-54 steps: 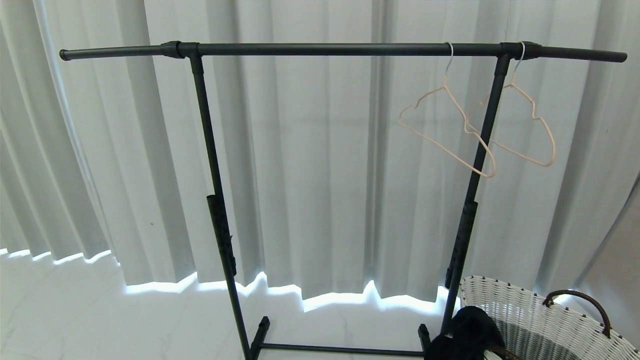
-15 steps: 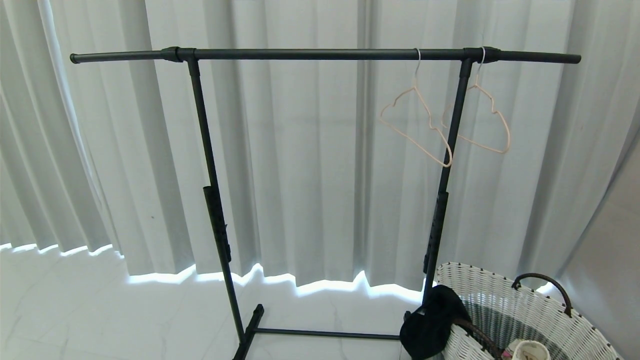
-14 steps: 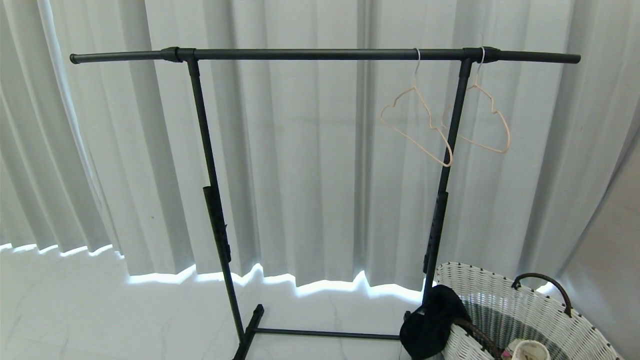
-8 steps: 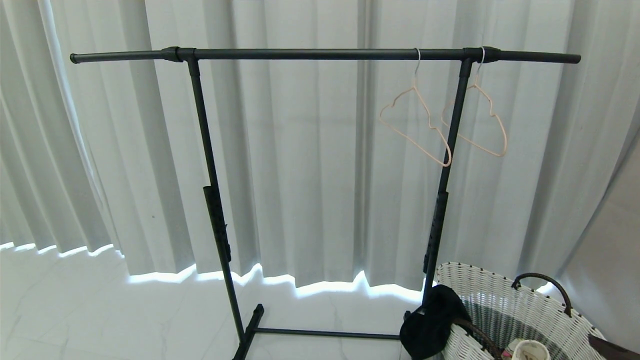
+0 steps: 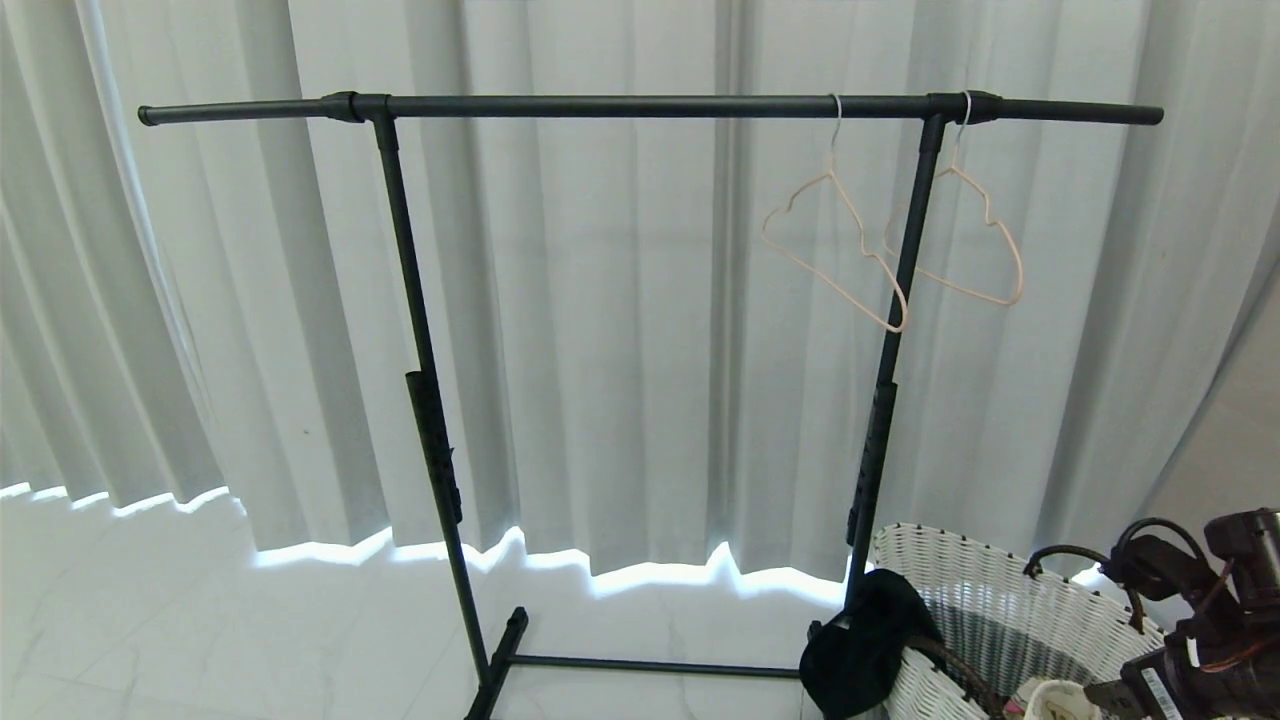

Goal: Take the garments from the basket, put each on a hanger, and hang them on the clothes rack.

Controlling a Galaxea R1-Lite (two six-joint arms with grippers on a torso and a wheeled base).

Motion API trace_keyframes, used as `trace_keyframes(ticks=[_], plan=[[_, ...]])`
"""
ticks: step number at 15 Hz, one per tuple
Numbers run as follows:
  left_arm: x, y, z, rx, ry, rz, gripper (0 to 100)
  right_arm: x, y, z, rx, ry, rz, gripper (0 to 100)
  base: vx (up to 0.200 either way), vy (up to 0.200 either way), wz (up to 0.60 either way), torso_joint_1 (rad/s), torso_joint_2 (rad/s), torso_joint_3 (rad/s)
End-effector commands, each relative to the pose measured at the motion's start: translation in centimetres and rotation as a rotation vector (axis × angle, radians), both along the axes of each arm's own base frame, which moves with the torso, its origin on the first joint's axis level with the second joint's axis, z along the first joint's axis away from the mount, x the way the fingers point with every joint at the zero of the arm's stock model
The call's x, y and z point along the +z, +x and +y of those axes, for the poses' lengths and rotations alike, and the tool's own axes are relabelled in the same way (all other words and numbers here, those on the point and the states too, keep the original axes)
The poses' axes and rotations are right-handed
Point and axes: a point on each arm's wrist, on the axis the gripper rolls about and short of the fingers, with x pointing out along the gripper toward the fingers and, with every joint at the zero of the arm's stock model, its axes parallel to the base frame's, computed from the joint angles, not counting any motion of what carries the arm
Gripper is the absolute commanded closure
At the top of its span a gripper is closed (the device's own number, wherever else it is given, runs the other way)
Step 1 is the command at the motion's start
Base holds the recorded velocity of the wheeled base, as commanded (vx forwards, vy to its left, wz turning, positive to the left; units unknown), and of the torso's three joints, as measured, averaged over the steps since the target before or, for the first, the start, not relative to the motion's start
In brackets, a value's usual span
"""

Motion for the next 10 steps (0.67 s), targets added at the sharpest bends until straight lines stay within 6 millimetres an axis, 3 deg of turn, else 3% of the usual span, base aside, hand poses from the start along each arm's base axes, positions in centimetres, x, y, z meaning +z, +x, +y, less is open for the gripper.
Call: trace_keyframes(ticks=[1, 10], plan=[[0.0, 0.0, 0.0, 0.000, 0.000, 0.000, 0, -3.4, 1.8, -0.3, -0.006, -0.002, 0.105, 0, 0.000, 0.000, 0.00, 0.000, 0.00, 0.000], [0.0, 0.0, 0.0, 0.000, 0.000, 0.000, 0, -6.3, 4.6, -2.0, -0.079, -0.037, 0.112, 0, 0.000, 0.000, 0.00, 0.000, 0.00, 0.000]])
